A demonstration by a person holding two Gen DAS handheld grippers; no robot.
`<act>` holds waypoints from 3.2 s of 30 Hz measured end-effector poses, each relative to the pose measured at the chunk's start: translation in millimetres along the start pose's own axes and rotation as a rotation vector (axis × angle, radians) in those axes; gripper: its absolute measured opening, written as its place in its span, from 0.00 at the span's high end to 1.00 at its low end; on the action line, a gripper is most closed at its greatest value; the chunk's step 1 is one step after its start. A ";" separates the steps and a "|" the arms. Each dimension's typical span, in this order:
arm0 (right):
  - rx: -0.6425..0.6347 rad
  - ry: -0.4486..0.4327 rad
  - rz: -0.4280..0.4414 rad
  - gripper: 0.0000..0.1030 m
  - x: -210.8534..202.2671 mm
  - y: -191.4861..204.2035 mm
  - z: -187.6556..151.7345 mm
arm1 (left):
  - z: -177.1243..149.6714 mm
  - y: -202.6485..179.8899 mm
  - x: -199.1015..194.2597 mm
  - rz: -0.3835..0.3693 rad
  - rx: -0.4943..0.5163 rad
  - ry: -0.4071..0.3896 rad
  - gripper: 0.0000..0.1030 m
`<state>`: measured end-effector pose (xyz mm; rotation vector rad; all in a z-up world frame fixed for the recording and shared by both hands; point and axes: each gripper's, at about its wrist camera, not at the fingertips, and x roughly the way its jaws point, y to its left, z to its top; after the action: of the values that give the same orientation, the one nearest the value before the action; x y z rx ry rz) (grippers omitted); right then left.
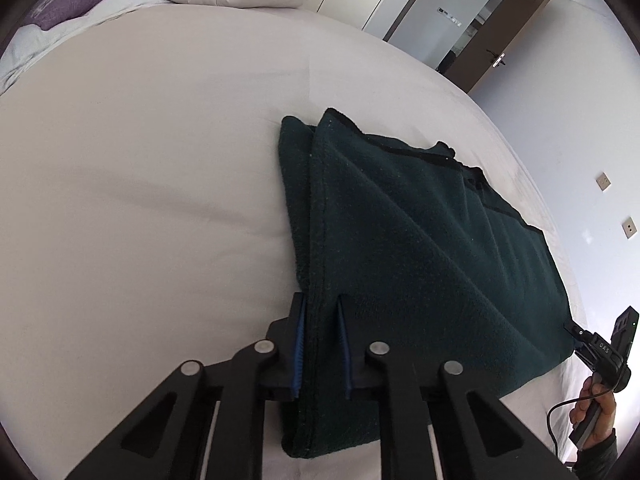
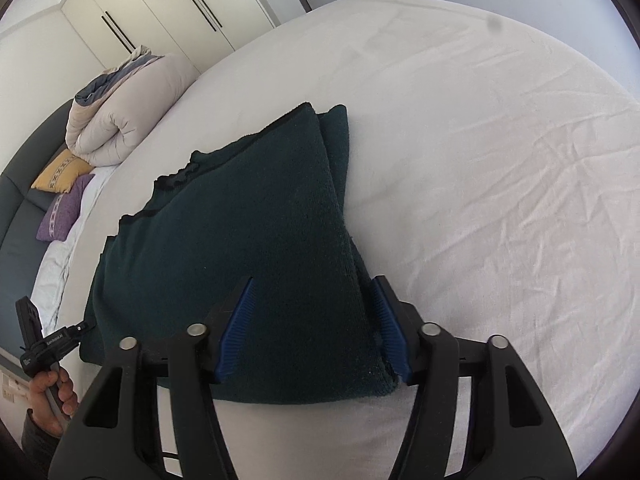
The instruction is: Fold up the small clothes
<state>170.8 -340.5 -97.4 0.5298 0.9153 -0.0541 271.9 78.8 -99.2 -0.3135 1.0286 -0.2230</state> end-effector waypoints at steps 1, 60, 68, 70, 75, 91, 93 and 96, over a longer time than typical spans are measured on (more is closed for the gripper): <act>0.001 0.007 -0.018 0.69 0.3 -1.7 -1.1 | -1.2 -0.8 -3.1 0.006 0.009 -0.008 0.88; 0.071 0.022 0.361 0.41 36.7 80.4 44.1 | 81.3 -97.6 34.2 0.015 0.235 -0.191 0.40; 0.182 0.126 0.486 0.49 157.8 103.2 76.5 | 81.5 -44.8 83.1 -0.032 0.104 -0.166 0.40; 0.269 0.069 0.503 0.51 160.4 73.6 86.7 | 84.7 -38.1 82.7 -0.061 0.072 -0.165 0.40; 0.452 -0.080 0.523 0.75 146.5 -8.9 94.0 | 81.0 -42.9 84.0 -0.043 0.097 -0.175 0.38; 0.152 -0.010 0.574 0.35 100.1 88.2 27.1 | 77.5 -41.4 88.8 -0.089 0.086 -0.196 0.34; 0.128 0.099 0.573 0.36 128.7 108.8 4.3 | 77.4 -41.4 88.9 -0.088 0.087 -0.196 0.34; 0.136 0.083 0.546 0.47 140.8 102.9 -9.6 | 77.4 -41.1 89.0 -0.093 0.085 -0.197 0.34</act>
<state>277.9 -221.6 -167.5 0.8982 0.8253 0.4049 381.9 23.0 -118.9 -0.3001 0.8091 -0.3125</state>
